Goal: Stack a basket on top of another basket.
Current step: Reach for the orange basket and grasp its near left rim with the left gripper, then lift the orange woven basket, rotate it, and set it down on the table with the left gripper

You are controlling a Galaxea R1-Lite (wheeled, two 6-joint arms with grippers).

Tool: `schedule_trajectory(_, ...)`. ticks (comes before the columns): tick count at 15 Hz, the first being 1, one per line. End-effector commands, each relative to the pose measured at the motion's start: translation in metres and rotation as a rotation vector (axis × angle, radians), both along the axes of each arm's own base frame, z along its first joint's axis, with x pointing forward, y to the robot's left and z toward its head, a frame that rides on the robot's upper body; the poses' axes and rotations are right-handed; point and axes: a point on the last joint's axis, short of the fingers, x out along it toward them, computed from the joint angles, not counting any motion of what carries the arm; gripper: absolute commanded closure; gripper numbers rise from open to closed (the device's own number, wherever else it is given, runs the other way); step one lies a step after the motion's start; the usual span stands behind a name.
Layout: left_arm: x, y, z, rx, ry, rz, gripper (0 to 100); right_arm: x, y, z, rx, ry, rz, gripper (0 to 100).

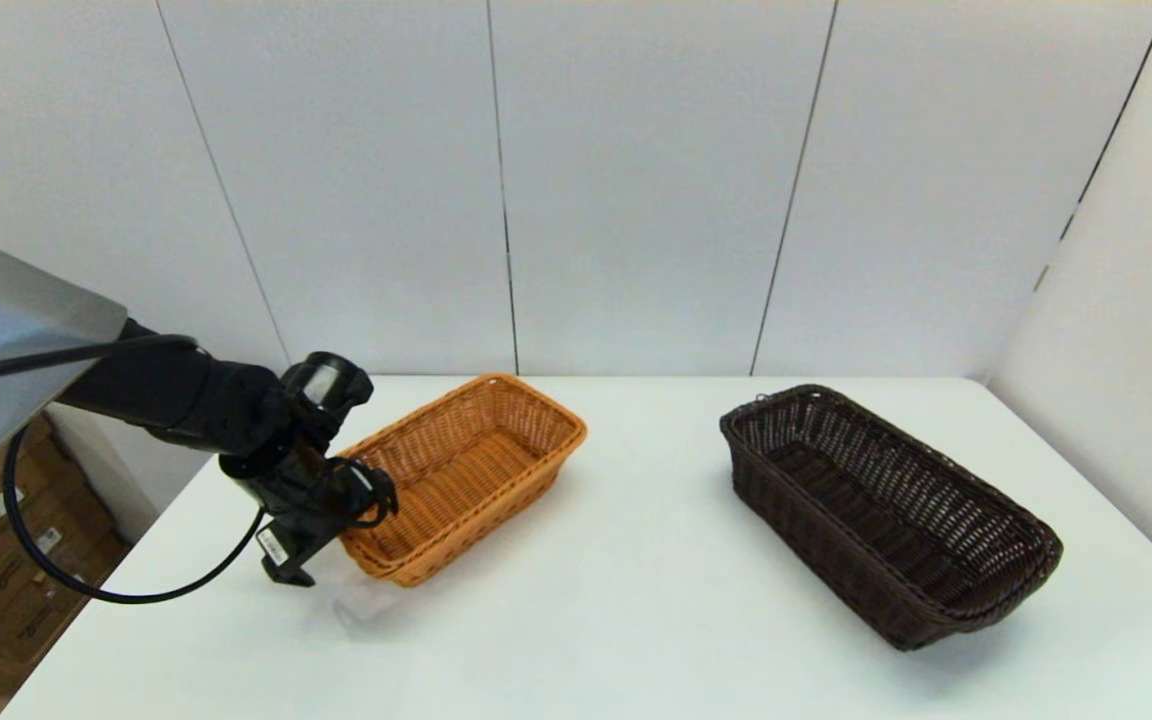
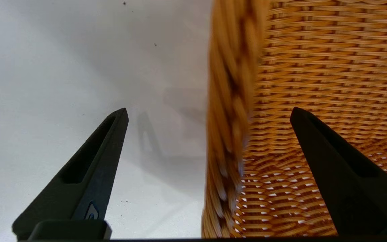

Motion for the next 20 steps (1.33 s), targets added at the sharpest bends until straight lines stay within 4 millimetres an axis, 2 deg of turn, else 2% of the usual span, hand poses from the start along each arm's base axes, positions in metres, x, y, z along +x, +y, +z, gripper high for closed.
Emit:
schedule_trajectory(1,0.003,0.001,-0.007,-0.003,0.021,0.009,0,0.000,0.000,0.000,-0.001,0.002,0.000,0)
schedule_trajectory(8,0.004,0.000,-0.015,-0.029,0.050,0.003,0,0.000,0.000,0.000,-0.001,0.000,0.000,0)
schedule_trajectory(9,0.005,0.000,-0.014,-0.030,0.049,0.003,100,0.000,0.000,0.000,-0.001,0.002,0.000,0)
schedule_trajectory(20,0.006,0.004,-0.002,-0.070,0.020,0.004,100,0.000,0.000,0.000,-0.002,0.002,0.000,0)
